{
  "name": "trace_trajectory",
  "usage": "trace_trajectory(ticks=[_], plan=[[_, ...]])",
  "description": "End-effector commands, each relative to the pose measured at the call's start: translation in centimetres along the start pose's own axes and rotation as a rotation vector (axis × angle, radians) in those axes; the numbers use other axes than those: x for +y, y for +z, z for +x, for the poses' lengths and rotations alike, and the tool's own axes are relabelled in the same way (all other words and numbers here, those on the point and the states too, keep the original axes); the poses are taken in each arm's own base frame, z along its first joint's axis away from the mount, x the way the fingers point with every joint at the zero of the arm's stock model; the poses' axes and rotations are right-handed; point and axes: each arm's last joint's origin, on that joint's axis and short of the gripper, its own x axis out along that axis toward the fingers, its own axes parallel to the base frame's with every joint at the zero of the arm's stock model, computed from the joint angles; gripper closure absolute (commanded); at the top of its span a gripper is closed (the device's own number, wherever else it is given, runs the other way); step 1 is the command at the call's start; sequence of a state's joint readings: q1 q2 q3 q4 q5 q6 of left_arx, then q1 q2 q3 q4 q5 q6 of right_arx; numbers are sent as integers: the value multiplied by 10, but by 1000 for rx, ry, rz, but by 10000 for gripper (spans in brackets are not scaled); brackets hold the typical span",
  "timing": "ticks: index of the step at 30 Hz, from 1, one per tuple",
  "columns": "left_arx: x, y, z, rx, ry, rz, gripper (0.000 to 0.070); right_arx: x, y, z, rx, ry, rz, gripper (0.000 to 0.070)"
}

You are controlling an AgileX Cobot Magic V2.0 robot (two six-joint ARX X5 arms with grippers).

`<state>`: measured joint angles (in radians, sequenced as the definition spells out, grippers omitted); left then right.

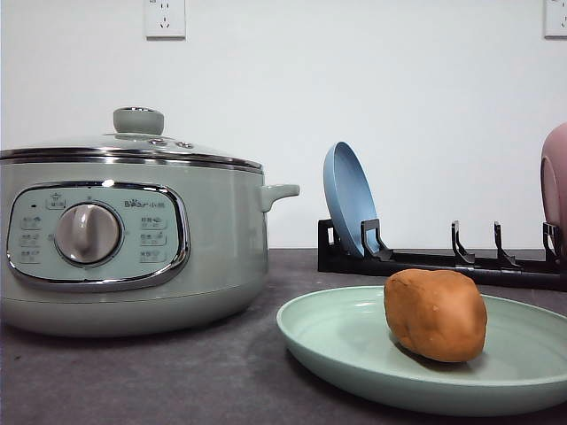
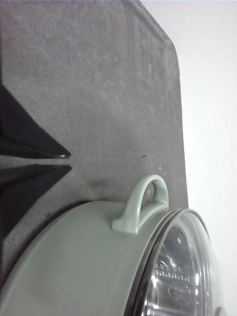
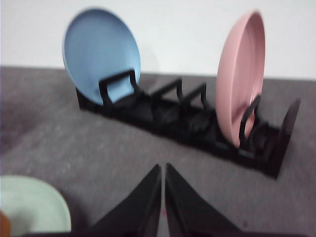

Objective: Transfer potato from steamer to green plate

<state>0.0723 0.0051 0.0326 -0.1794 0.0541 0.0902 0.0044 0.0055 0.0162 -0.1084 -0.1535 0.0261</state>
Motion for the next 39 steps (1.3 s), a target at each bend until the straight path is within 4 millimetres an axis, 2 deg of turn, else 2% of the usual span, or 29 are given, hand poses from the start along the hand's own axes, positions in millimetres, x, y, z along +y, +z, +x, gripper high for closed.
trace_trajectory(ticks=[1, 4, 39], plan=[[-1, -7, 2, 26, -2, -6, 685, 0, -4, 0, 26, -7, 4, 700], [-1, -7, 2, 25, -2, -6, 685, -1, -8, 0, 67, -8, 12, 700], [-1, -7, 2, 26, -2, -6, 685, 0, -6, 0, 49, -7, 15, 700]])
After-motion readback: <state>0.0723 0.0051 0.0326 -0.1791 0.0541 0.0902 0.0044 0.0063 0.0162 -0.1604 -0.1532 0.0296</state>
